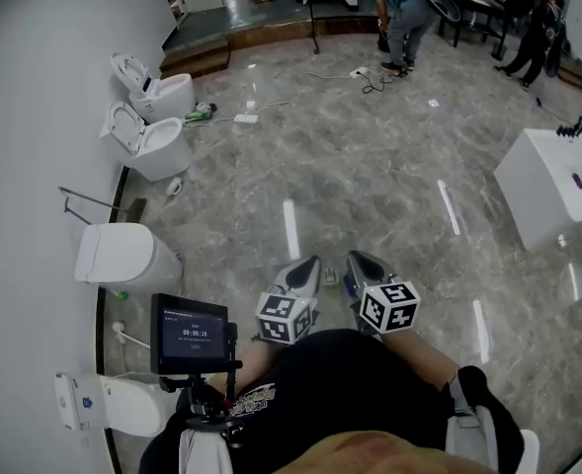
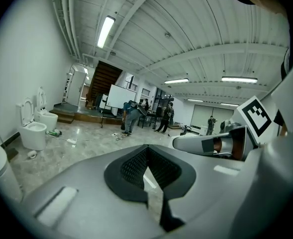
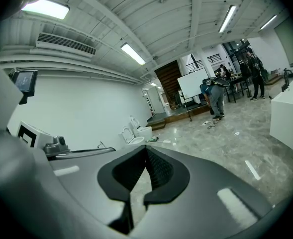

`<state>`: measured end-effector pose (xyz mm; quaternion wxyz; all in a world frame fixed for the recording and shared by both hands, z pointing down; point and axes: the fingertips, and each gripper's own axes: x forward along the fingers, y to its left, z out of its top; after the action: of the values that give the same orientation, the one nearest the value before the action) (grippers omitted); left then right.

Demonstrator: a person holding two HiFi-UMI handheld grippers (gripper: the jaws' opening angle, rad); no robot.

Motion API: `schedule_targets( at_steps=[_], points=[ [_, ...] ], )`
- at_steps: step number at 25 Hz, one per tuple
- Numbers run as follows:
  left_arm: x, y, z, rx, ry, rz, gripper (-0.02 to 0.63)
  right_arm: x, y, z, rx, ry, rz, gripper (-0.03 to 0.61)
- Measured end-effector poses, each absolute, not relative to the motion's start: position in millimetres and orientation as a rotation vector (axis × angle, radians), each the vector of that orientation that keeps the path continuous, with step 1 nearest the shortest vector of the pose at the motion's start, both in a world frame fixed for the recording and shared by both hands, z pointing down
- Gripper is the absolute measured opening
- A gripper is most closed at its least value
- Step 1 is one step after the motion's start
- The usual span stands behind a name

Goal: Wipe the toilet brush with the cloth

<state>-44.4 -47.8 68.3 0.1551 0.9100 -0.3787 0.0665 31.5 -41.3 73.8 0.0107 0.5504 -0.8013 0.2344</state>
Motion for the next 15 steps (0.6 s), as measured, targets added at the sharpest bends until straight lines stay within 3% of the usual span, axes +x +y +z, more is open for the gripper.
schedule_targets(
  at_steps=[15],
  points=[
    [-51.3, -35.9, 70.2, 2.625, -1.077, 0.179, 0.012, 18.7, -28.5, 75.5, 1.701, -2.507, 0.707, 0.002]
  ],
)
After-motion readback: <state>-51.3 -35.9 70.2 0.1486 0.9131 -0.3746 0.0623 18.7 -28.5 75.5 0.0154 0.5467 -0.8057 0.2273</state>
